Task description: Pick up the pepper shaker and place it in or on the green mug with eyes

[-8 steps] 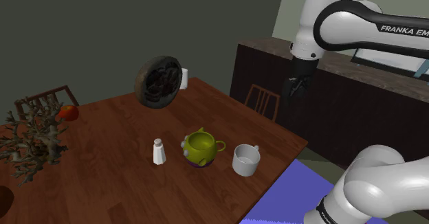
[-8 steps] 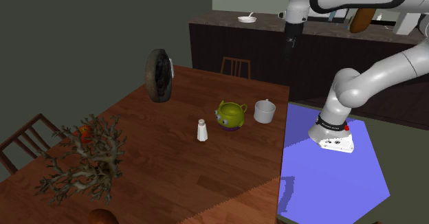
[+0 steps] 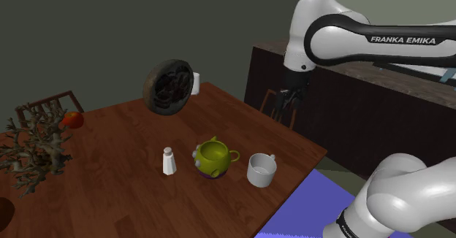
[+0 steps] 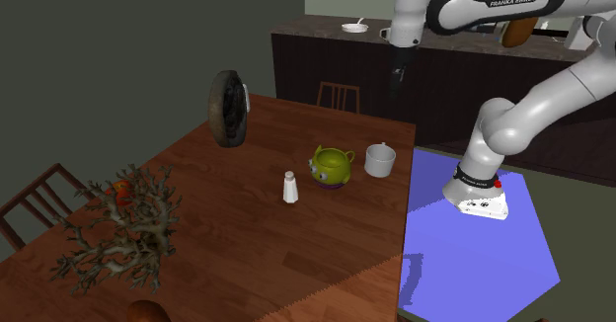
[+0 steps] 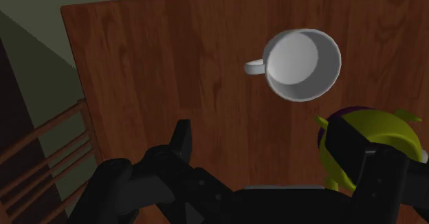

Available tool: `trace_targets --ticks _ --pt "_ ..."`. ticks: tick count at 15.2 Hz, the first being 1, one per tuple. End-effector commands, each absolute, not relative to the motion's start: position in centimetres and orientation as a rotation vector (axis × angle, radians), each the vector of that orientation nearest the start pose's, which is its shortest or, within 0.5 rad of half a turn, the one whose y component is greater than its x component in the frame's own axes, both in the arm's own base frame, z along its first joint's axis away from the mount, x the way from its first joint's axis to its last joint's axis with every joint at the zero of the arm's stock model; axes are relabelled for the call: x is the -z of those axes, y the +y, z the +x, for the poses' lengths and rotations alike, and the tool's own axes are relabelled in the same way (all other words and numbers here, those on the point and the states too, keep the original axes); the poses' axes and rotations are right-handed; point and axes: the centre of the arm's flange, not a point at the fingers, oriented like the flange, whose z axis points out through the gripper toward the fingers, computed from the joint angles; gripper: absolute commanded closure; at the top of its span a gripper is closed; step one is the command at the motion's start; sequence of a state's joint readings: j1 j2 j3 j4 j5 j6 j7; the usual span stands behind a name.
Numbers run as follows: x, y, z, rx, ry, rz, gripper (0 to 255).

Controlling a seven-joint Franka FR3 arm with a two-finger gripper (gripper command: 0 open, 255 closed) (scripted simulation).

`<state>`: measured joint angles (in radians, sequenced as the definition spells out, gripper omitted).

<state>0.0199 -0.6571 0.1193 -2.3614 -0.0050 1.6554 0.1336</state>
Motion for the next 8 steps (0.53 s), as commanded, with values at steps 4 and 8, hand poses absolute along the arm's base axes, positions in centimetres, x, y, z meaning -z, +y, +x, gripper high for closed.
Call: trace_targets --ticks 4,8 --pt "-52.7 10.5 37.5 -0.045 0.006 -3.229 0" --pt "-50.9 14.6 40.2 -0.028 -0.015 -3.233 0"
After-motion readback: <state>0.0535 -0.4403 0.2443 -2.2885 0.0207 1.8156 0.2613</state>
